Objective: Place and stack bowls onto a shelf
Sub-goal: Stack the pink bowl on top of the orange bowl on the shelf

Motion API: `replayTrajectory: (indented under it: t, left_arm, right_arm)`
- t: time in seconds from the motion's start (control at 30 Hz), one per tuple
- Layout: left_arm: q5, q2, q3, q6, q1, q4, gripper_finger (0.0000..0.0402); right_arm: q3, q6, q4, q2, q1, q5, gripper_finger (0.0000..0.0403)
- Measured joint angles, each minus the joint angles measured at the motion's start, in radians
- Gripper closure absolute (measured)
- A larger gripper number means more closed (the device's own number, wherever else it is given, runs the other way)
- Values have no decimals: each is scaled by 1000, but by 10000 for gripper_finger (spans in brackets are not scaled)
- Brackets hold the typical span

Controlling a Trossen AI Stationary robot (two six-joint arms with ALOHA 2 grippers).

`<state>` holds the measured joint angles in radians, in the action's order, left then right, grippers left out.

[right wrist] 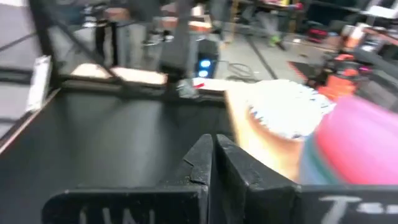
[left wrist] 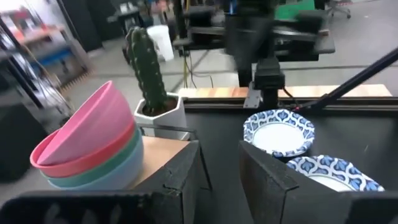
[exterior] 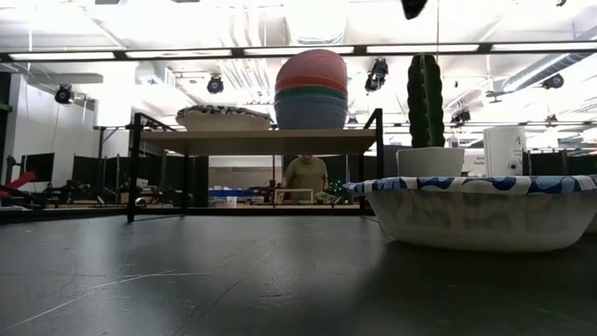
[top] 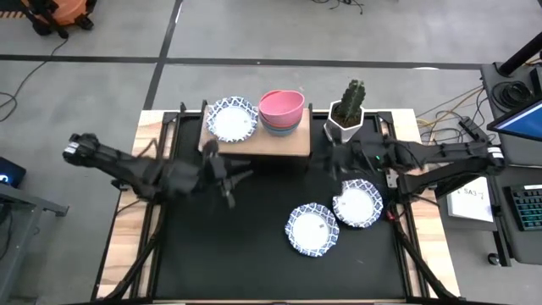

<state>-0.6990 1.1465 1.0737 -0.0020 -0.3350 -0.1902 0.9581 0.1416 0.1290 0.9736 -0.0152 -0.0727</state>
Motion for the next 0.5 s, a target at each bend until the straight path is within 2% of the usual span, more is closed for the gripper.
replayTrajectory:
  t: [0.1,0.2,0.37,0.5]
  left_arm:
    - [-120,-3,-66,11,-105,70,309]
    - [-176,2,-101,8,-170,84,309]
    - [-185,20,-118,-17,-220,86,309]
    - [-185,29,-119,-18,-229,84,309]
  right_arm:
    - [90,3,4,77,79,2,394]
    - [199,40,62,162,151,18,394]
    - [418,104,214,298,275,22,394]
    - [539,117,237,389,359,26,394]
